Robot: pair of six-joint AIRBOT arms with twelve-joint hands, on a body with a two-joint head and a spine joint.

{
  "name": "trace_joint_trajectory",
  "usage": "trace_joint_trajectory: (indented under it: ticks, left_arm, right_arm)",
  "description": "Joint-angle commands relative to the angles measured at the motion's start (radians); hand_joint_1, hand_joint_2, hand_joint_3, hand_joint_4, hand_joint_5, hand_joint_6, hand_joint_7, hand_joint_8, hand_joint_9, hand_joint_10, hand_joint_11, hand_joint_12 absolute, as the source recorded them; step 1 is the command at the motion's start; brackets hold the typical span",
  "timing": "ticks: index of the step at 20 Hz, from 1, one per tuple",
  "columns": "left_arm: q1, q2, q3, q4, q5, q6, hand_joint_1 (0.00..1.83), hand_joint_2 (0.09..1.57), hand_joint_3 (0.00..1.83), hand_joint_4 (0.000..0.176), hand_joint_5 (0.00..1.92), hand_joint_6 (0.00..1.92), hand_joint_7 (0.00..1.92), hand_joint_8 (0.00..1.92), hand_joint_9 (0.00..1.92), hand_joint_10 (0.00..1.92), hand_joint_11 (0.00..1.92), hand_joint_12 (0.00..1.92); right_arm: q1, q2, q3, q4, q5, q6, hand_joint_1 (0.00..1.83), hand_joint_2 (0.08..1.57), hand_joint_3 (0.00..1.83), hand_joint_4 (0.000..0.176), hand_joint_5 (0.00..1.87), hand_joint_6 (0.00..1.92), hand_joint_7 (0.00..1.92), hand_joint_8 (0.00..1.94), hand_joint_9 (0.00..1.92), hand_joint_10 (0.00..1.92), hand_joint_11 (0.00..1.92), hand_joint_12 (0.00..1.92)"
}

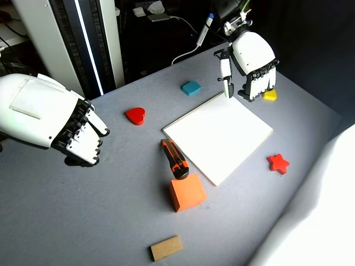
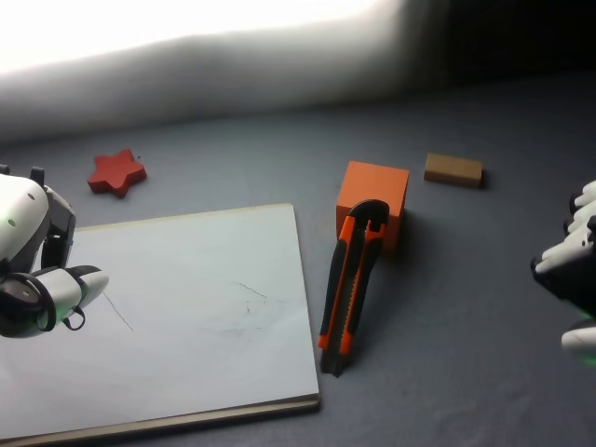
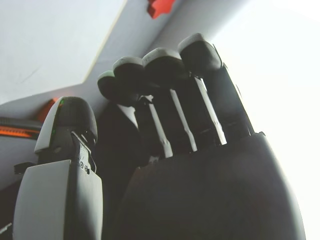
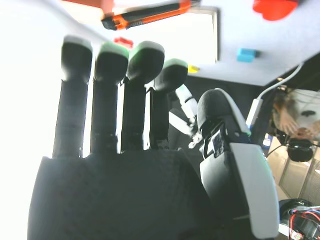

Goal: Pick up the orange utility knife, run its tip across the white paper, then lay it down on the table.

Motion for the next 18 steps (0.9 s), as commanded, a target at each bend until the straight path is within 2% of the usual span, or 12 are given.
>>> trace_joint_trajectory:
  ticks: [1, 3, 4, 7, 8, 12, 13, 15, 17, 18]
  left_arm:
    - [-0.003, 0.004, 0.006, 0.051, -0.079, 0.004, 0.26, 1.10, 0.20, 0.075, 0.06, 0.08, 0.13, 0.06, 0.11, 0.22, 0.00, 0.90]
    - [-0.003, 0.004, 0.004, 0.040, -0.079, 0.004, 0.22, 1.20, 0.02, 0.077, 0.07, 0.00, 0.14, 0.00, 0.17, 0.07, 0.00, 0.89]
    - [-0.002, 0.004, 0.003, 0.037, -0.079, 0.004, 0.20, 1.21, 0.01, 0.078, 0.06, 0.00, 0.12, 0.00, 0.16, 0.05, 0.00, 0.85]
    - [-0.001, 0.004, 0.007, 0.035, -0.079, 0.003, 0.20, 1.21, 0.00, 0.074, 0.08, 0.00, 0.12, 0.00, 0.16, 0.03, 0.00, 0.82]
    - [-0.002, 0.004, 0.007, 0.035, -0.079, 0.003, 0.20, 1.21, 0.00, 0.076, 0.08, 0.00, 0.12, 0.00, 0.17, 0.03, 0.00, 0.82]
    - [0.003, 0.006, 0.007, 0.022, -0.080, 0.002, 0.23, 1.19, 0.00, 0.074, 0.05, 0.00, 0.07, 0.00, 0.13, 0.00, 0.00, 0.71]
    - [0.005, 0.008, 0.008, 0.021, -0.084, -0.008, 0.23, 1.19, 0.00, 0.075, 0.04, 0.00, 0.07, 0.00, 0.12, 0.00, 0.00, 0.68]
    - [0.009, 0.011, 0.009, 0.021, -0.101, -0.026, 0.23, 1.18, 0.00, 0.072, 0.02, 0.00, 0.08, 0.00, 0.11, 0.00, 0.00, 0.72]
    - [0.009, 0.011, 0.008, 0.021, -0.105, -0.027, 0.25, 1.17, 0.00, 0.067, 0.02, 0.00, 0.09, 0.00, 0.11, 0.00, 0.00, 0.71]
    - [0.009, 0.011, 0.007, 0.021, -0.105, -0.027, 0.26, 1.17, 0.00, 0.062, 0.03, 0.00, 0.10, 0.00, 0.11, 0.00, 0.00, 0.70]
  right_arm:
    - [0.004, 0.005, -0.002, 0.024, 0.074, 0.001, 0.07, 1.07, 0.27, 0.000, 0.00, 0.19, 0.06, 0.12, 0.00, 0.22, 0.00, 0.50]
    - [-0.006, 0.005, -0.002, 0.024, 0.083, 0.001, 0.07, 1.17, 0.05, 0.000, 0.05, 0.11, 0.12, 0.01, 0.03, 0.15, 0.00, 0.58]
    - [-0.015, 0.005, -0.002, 0.024, 0.096, 0.001, 0.08, 1.18, 0.03, 0.000, 0.06, 0.10, 0.14, 0.01, 0.05, 0.15, 0.00, 0.62]
    - [-0.032, 0.007, -0.001, 0.024, 0.142, -0.015, 0.09, 1.17, 0.01, 0.000, 0.07, 0.08, 0.13, 0.00, 0.05, 0.12, 0.00, 0.57]
    - [-0.038, 0.008, 0.000, 0.024, 0.171, -0.028, 0.12, 1.17, 0.00, 0.000, 0.08, 0.07, 0.15, 0.01, 0.07, 0.12, 0.00, 0.64]
    - [-0.027, -0.004, 0.027, 0.025, 0.265, -0.107, 0.21, 1.09, 0.00, 0.000, 0.00, 0.00, 0.05, 0.00, 0.03, 0.07, 0.00, 0.46]
    - [-0.013, -0.018, 0.042, 0.025, 0.275, -0.150, 0.29, 1.06, 0.00, 0.000, 0.00, 0.00, 0.02, 0.00, 0.01, 0.04, 0.00, 0.39]
    - [0.018, -0.049, 0.068, 0.025, 0.284, -0.199, 0.50, 1.04, 0.00, 0.000, 0.00, 0.00, 0.00, 0.00, 0.00, 0.00, 0.00, 0.04]
    - [0.036, -0.080, 0.084, 0.024, 0.276, -0.239, 0.87, 1.00, 0.00, 0.000, 0.00, 0.00, 0.00, 0.00, 0.00, 0.00, 0.00, 0.00]
    - [0.042, -0.112, 0.107, 0.007, 0.279, -0.265, 0.95, 1.00, 0.00, 0.000, 0.00, 0.00, 0.00, 0.00, 0.00, 0.00, 0.00, 0.00]
